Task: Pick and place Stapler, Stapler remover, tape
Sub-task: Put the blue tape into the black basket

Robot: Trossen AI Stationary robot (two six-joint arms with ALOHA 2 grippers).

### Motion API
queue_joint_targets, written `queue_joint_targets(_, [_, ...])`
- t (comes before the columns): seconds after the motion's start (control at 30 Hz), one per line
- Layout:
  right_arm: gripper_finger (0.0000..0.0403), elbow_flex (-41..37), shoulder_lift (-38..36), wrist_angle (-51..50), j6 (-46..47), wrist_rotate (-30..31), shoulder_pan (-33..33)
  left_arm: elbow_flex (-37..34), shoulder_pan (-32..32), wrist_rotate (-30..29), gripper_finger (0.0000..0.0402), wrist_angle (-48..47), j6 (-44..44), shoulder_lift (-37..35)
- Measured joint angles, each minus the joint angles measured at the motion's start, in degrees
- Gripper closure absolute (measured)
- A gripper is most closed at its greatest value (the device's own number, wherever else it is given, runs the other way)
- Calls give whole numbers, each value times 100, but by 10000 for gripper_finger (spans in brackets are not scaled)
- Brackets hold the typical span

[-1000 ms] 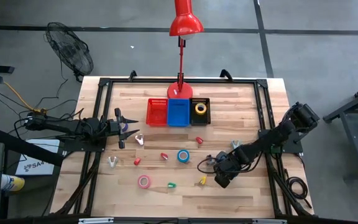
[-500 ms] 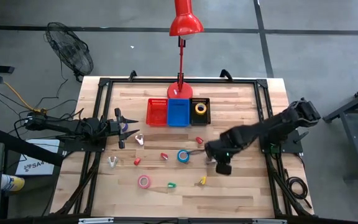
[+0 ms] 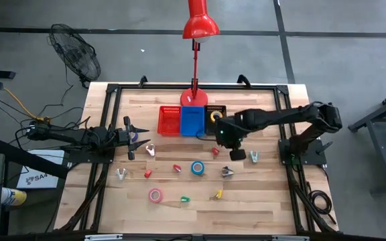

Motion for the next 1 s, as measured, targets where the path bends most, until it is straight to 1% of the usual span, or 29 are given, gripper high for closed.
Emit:
queue_joint_targets(0.17, [372, 2, 88, 183, -1316, 104, -378, 0, 1, -1, 222, 0, 0, -2])
queue_joint_targets(0.3, [370, 88, 299, 221, -2332, 181, -598, 0, 1, -1, 222, 0, -1, 0])
queue_joint_targets(0.43, [372, 549, 649, 47, -2978, 349, -828, 0, 2, -1, 222, 0, 0, -2])
queue_joint_targets(0.57, [372, 1161, 1134, -371, -3612, 450, -1108, 0, 1, -1, 222, 0, -1, -1])
queue_joint_targets(0.73, [371, 1723, 1725, -853, -4438, 777, -1400, 0, 1, 0, 222, 0, -1, -1])
queue_joint_targets(0.87, [371, 1968, 2037, -925, -4807, 730, -1508, 0, 2, -1, 222, -1, 0, -1])
queue_joint_targets(1.0, [370, 1978, 2152, -919, -4980, 539, -1501, 0, 2, -2, 222, 0, -2, -2])
